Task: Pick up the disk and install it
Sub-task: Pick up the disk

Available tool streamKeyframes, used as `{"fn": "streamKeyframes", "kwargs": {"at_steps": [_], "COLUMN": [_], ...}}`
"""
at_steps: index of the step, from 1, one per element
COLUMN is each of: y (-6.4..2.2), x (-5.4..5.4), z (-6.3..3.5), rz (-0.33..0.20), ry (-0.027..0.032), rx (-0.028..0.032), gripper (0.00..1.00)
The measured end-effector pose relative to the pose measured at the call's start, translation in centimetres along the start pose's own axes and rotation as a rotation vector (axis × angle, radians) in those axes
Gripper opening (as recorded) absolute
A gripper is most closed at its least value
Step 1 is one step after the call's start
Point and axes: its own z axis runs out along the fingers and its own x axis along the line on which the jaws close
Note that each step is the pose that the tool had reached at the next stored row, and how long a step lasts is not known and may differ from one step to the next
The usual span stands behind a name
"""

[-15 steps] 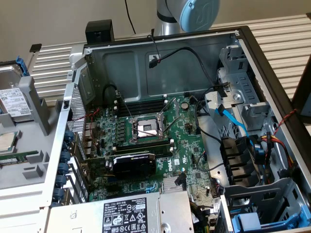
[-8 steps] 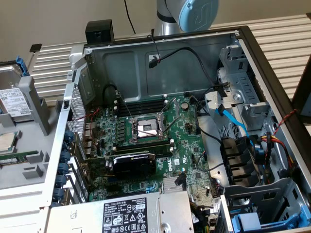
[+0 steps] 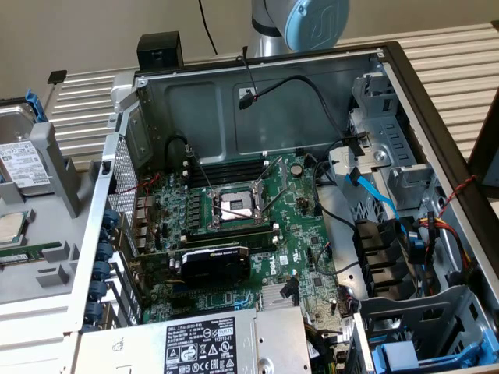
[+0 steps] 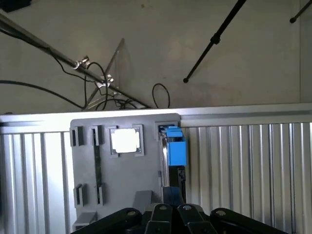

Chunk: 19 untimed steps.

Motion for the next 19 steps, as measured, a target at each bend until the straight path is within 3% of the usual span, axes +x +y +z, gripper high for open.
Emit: {"fn": "streamKeyframes", "kwargs": {"at_steps": [8, 11, 12, 13, 14, 15, 17, 18, 19], "y": [0.42, 0.55, 0.59, 0.63, 0.67, 0.72, 0.77, 0.81, 0.86], "x": [-0.09, -0.14, -0.14, -0.16, -0.17, -0.21, -0.26, -0.28, -0.29], "z": [0.0, 0.01, 0.01, 0.01, 0.01, 0.02, 0.07, 0.1, 0.14], "rz": [-0.009, -0.013, -0.014, -0.015, -0.015, -0.019, -0.029, -0.035, -0.042], "ry": [0.0002, 0.0003, 0.0003, 0.0003, 0.0003, 0.0005, 0.0007, 0.0007, 0.0005], "rx": [-0.0001, 0.0, 0.0, -0.0001, -0.0001, -0.0004, -0.0014, -0.0014, -0.0013], "gripper": [0.12, 0.24, 0.24, 0.36, 0.36, 0.48, 0.48, 0.54, 0.54]}}
